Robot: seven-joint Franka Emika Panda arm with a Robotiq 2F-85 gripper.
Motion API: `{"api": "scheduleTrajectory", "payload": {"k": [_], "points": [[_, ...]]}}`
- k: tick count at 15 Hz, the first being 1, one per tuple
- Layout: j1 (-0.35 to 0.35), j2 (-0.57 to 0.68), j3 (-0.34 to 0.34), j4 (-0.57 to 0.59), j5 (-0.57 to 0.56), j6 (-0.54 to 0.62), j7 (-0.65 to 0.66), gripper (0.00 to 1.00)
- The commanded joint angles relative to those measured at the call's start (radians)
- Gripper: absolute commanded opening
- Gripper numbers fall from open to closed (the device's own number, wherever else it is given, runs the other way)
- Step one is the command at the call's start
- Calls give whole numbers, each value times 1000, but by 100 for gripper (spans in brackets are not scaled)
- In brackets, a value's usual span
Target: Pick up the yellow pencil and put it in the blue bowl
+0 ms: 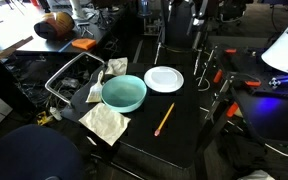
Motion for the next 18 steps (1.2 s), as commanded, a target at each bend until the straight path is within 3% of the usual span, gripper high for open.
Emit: {"api": "scheduleTrajectory", "payload": {"k": [1,8,14,18], "points": [[5,-1,-5,1,-2,-3,2,100],[4,109,14,17,-72,82,-16,100],[25,335,44,55,-48,252,-102,100],[-7,494,101,98,-84,387,-119,100]]}}
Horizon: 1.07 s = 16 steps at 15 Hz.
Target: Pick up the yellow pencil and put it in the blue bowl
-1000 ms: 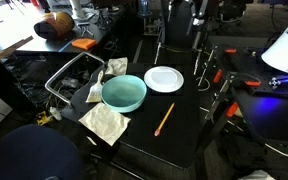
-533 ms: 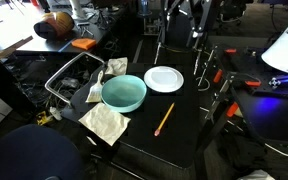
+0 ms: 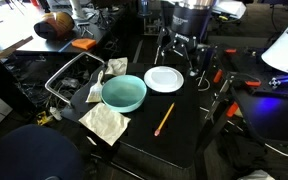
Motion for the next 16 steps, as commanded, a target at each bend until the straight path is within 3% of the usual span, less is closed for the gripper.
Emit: {"api": "scheduleTrajectory", "payload": {"k": [1,8,16], "points": [[-33,158,46,69,-38,103,-10,100],[-28,333,31,149,-133,146,39,100],[33,463,-27,242,-169,133,97,100]]}}
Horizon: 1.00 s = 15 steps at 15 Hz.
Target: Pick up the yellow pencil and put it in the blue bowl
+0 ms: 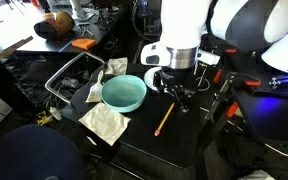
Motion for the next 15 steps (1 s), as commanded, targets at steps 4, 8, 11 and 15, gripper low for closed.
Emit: {"api": "scheduleTrajectory", "payload": {"k": [4,8,11,15], "points": [[74,89,-58,82,-39,9,80,100],[117,114,-85,110,-39,1,115,100],[142,124,-99,121,-38,-5,134,100],[156,135,-100,127,-36,-5,148,100]]}}
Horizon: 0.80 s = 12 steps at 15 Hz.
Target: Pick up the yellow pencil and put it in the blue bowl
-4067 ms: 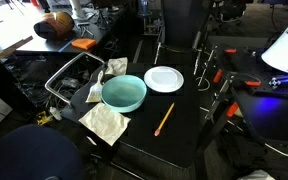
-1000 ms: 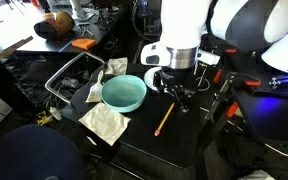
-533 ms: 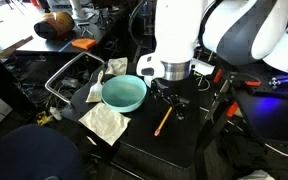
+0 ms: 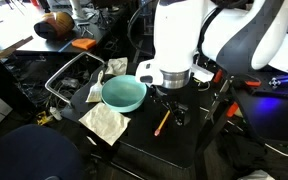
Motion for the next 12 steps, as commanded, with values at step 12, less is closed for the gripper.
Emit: {"api": "scheduleTrajectory", "payload": {"k": [12], "points": [[29,36,-9,34,-17,-14,52,100]]}}
